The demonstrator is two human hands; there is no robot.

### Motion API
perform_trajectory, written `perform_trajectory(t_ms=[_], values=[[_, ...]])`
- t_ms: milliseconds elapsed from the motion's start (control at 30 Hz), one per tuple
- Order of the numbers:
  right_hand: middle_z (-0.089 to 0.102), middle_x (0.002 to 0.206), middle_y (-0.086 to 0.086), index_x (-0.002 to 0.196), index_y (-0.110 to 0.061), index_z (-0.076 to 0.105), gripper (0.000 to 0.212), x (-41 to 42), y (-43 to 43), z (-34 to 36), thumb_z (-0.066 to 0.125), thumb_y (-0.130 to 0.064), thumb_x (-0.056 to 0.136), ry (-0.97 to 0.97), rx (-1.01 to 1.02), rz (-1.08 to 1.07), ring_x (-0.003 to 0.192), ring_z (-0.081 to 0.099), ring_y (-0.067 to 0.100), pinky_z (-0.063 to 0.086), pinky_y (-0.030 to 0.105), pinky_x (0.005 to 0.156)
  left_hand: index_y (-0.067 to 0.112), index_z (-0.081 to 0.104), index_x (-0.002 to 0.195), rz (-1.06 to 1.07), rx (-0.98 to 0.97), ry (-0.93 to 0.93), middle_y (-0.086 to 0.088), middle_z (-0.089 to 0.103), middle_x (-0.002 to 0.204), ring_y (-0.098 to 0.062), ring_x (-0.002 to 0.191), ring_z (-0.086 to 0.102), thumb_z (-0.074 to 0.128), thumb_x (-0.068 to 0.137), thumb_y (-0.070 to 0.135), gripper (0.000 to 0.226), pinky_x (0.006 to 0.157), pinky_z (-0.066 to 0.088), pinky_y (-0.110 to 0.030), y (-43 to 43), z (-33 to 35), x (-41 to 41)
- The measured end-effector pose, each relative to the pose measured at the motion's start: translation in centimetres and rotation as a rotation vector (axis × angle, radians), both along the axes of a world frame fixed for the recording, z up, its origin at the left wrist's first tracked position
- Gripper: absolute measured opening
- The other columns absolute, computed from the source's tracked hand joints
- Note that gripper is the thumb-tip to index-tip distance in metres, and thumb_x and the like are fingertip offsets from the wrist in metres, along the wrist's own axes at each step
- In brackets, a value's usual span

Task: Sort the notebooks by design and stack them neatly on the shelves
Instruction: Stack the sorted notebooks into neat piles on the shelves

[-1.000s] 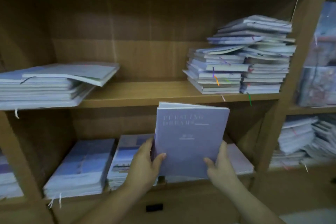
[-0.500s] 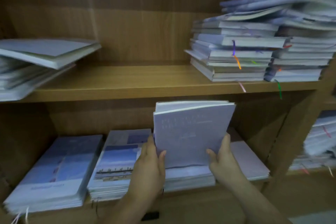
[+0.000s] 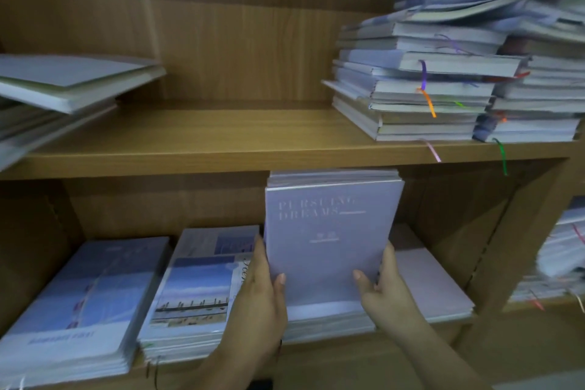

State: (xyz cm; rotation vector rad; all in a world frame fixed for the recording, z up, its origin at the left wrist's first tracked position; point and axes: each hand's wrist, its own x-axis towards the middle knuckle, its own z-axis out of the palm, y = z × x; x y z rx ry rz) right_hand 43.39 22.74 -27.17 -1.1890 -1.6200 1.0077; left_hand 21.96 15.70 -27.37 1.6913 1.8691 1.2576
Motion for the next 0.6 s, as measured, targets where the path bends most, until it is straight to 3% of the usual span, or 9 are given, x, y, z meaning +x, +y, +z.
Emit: perform_trajectory(t_ms=[100,267,367,500,600], values=[[0.053,0.138,-0.027,0.148,-0.048,0.029,0.072,-0.14,0.24,0.17,0.059,-0.006,0.099,0.081,0.008,-0.027,0.131,0.051,0.004,0.041,0.042,0.116,0.036,-0.007,0.161,0.027,0.015,-0.005,0.012,0.042,0.154,-0.014,0.126,0.054,0.041,0.105,0.038,0.073,0.093,0.052,-0.03,0.34,0.25,0.24],[0.056,0.136,-0.029,0.148,-0.05,0.032,0.076,0.49,0.82,0.35,0.062,-0.002,0.097,0.125,-0.005,-0.028,0.133,0.05,0.004,0.04,0.044,0.116,0.042,0.008,0.158,0.0,0.061,-0.038,0.024,0.05,0.135,-0.001,0.11,0.053,0.05,0.103,0.031,0.07,0.089,0.051,-0.027,0.39,0.79,0.39],[0.057,0.136,-0.026,0.135,-0.061,0.035,0.078,0.4,0.64,0.0,0.064,0.0,0.095,0.108,-0.039,-0.024,0.131,0.052,0.004,0.041,0.043,0.116,0.043,0.007,0.158,-0.021,0.003,-0.058,0.027,0.045,0.134,-0.001,0.115,0.051,0.059,0.099,0.028,0.08,0.097,0.049,-0.026,0.46,0.27,-0.18],[0.06,0.135,-0.019,0.14,-0.05,0.039,0.072,0.2,0.55,-0.15,0.069,-0.005,0.093,0.131,-0.064,-0.036,0.128,0.055,0.01,0.046,0.047,0.111,0.042,0.008,0.158,-0.028,-0.041,-0.11,0.027,0.048,0.138,0.003,0.116,0.051,0.066,0.095,0.031,0.086,0.101,0.049,-0.026,0.3,-0.07,-0.48],[0.058,0.135,-0.021,0.145,-0.045,0.038,0.072,0.05,0.3,0.14,0.069,-0.005,0.093,0.138,-0.065,-0.036,0.13,0.054,0.011,0.045,0.046,0.112,0.054,0.013,0.15,-0.056,-0.04,-0.177,0.041,0.043,0.135,0.009,0.123,0.047,0.07,0.092,0.025,0.086,0.105,0.044,-0.023,-0.01,0.12,-0.05]])
